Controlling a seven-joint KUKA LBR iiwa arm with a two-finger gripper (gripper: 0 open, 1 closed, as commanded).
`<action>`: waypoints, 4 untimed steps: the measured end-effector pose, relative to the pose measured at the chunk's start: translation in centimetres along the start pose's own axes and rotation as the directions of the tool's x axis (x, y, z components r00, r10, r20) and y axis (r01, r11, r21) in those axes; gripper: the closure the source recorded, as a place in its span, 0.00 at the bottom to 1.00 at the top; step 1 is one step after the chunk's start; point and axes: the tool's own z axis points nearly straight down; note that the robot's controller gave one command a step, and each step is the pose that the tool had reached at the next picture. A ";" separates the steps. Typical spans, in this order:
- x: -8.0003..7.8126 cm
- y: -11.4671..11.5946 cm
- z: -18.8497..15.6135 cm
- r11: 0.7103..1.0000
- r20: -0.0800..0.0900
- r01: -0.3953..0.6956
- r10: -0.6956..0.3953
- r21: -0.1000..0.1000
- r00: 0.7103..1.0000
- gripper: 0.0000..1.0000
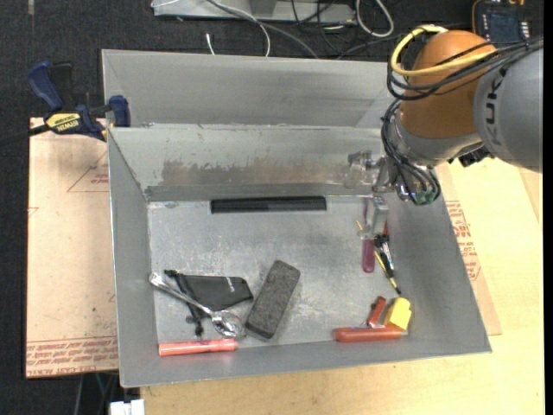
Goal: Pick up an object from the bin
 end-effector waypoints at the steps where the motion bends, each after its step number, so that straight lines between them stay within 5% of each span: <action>1: 1.5 -5.0 10.2 0.882 -0.006 0.471 -0.471 -0.005 0.882 0.00; 2: 2.4 -6.8 4.0 0.945 0.008 0.327 -0.327 0.001 0.945 0.00; 3: 2.1 -6.4 6.8 0.571 0.007 0.821 -0.821 -0.015 0.571 0.00; 4: 1.1 -5.8 9.8 0.648 0.019 0.762 -0.762 -0.003 0.648 0.00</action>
Offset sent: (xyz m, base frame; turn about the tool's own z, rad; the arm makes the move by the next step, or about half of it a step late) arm -0.0251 -0.0682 -0.0402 -0.3341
